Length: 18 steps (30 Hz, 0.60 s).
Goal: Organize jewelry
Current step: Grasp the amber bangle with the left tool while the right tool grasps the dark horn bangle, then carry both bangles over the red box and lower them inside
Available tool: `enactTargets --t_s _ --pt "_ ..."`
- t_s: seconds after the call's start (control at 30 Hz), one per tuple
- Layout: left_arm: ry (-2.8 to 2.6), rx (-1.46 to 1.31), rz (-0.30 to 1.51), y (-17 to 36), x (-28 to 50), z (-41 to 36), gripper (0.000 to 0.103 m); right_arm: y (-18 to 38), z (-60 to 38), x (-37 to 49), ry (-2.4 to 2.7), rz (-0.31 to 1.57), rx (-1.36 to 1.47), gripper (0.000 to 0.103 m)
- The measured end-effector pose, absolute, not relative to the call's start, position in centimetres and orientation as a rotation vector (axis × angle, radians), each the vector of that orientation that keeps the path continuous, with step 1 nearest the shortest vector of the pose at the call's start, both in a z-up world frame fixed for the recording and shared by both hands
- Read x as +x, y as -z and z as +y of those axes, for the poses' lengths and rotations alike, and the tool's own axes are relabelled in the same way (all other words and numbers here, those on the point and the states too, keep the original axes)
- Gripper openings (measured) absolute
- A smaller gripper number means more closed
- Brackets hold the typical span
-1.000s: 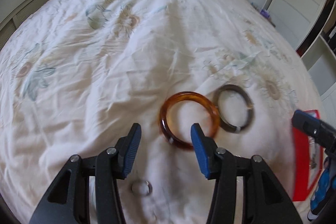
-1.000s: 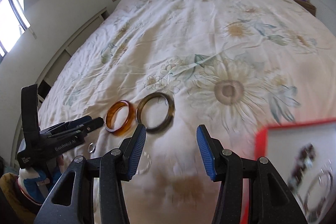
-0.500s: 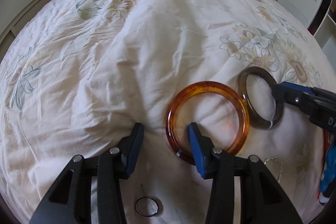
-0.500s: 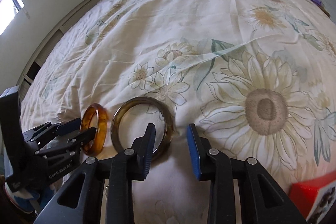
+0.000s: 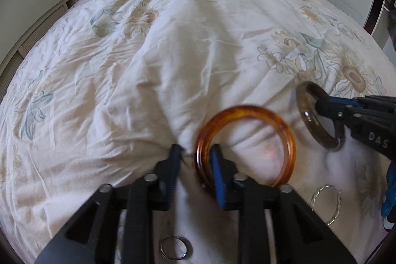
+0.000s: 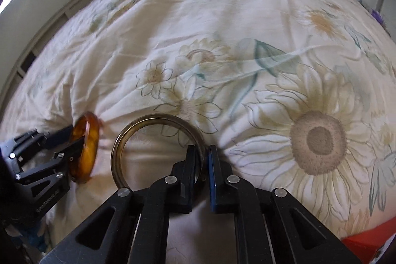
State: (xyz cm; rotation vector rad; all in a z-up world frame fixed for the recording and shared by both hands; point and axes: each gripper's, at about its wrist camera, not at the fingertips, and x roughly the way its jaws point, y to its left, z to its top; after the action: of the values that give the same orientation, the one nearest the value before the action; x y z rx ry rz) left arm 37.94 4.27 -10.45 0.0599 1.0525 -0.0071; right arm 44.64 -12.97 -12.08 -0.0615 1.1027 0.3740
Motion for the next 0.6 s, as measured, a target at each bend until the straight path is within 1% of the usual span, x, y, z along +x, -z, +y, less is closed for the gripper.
enactTargets --t_s 0.03,0.07,0.27,0.6 --pt "0.006 0.05 1.045 10.2 37.9 4.4 0.013 11.7 -13.2 44.4 -0.371 1.092 -0.06 0.009" --pt "0.005 0.037 1.041 9.9 37.8 4.5 0.01 11.1 -13.4 43.9 -0.371 1.076 -0.058 0.008" --pt "0.013 -0.049 1.012 8.1 36.7 5.4 0.009 7.6 -15.5 41.3 -0.357 1.019 -0.019 0.008" --pt "-0.012 -0.058 0.97 4.4 33.7 4.9 0.009 1.6 -18.4 34.5 -0.349 0.939 0.055 0.008"
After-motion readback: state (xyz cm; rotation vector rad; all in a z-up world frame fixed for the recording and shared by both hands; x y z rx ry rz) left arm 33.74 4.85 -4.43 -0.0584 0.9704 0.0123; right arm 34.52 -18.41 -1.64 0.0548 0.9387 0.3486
